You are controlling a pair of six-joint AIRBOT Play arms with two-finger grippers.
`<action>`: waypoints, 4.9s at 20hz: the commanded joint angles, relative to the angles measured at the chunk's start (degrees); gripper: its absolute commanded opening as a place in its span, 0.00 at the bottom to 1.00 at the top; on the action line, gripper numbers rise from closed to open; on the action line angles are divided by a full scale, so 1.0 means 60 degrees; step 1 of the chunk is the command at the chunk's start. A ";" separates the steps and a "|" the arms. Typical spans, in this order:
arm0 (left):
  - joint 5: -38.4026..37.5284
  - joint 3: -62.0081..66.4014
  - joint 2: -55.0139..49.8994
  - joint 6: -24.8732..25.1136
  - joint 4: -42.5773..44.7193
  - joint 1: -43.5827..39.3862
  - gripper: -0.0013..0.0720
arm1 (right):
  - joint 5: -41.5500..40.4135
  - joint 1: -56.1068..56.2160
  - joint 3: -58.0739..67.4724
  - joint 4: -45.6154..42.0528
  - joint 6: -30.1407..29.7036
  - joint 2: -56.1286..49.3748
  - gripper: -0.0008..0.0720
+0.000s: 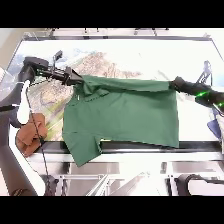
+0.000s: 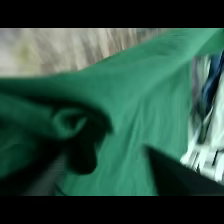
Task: Fold the shirts.
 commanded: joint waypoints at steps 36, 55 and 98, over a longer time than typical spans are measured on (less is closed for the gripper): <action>-0.1239 -1.1045 0.5515 -0.0550 0.3308 0.0106 0.04 | 0.5796 -0.4360 -0.3133 -0.7439 0.5406 0.4251 0.60; 0.0098 -1.1045 0.5552 -0.0087 0.2240 0.0390 0.04 | 0.7486 -0.2386 -0.4608 -0.3158 0.2087 0.1770 0.04; 0.1592 -0.0178 0.1275 0.0991 0.0882 0.0306 0.04 | 0.6543 -0.2284 0.0627 0.4976 -0.1548 -0.2397 0.04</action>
